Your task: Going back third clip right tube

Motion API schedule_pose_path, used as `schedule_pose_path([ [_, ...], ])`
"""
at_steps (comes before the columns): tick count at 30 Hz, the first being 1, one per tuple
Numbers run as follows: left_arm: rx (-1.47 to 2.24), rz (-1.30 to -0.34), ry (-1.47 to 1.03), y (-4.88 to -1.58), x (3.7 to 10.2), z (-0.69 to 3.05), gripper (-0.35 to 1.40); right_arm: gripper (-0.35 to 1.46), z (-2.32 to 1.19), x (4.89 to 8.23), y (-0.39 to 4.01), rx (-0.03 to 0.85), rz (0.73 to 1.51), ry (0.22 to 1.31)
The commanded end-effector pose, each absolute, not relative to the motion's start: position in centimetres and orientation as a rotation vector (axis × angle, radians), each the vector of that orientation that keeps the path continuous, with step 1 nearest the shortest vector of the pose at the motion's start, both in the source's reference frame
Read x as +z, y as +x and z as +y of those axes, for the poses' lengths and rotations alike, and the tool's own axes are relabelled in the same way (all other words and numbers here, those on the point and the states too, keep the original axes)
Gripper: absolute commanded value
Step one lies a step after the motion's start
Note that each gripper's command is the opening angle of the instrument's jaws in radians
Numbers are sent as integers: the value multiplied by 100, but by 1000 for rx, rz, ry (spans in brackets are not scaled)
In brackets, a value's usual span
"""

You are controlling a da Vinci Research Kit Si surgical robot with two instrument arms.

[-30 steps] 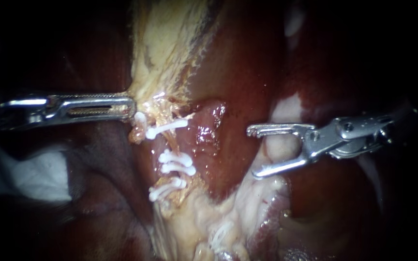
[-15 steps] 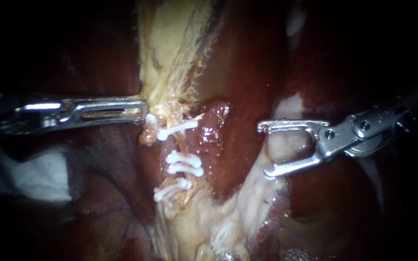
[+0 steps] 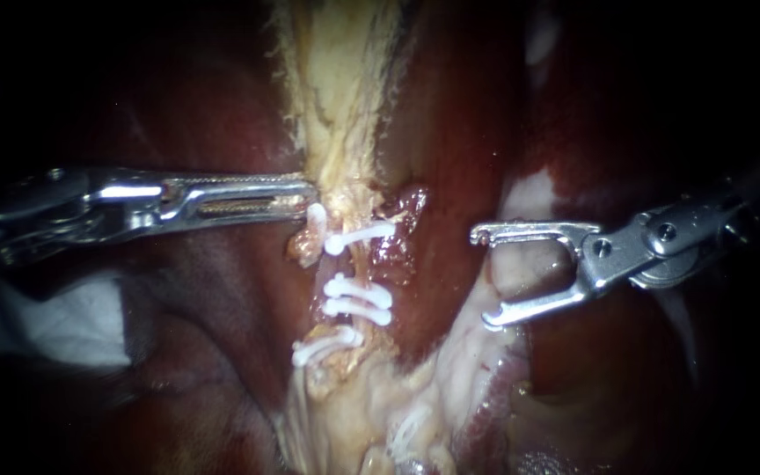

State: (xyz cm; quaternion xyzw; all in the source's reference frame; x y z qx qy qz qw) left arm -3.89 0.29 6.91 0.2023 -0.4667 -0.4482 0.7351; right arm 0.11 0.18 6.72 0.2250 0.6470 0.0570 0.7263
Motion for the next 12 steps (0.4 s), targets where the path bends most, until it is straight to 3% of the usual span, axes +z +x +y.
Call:
schedule_pose_path([
  [1, -984, -1026, 445, -390, 692, 28, -35, 60, 18, 671, 11, 126, 1427, 496],
  [12, -981, -1026, 447, -387, 692, 29, -35, 60, 18, 668, 11, 127, 1426, 498],
])
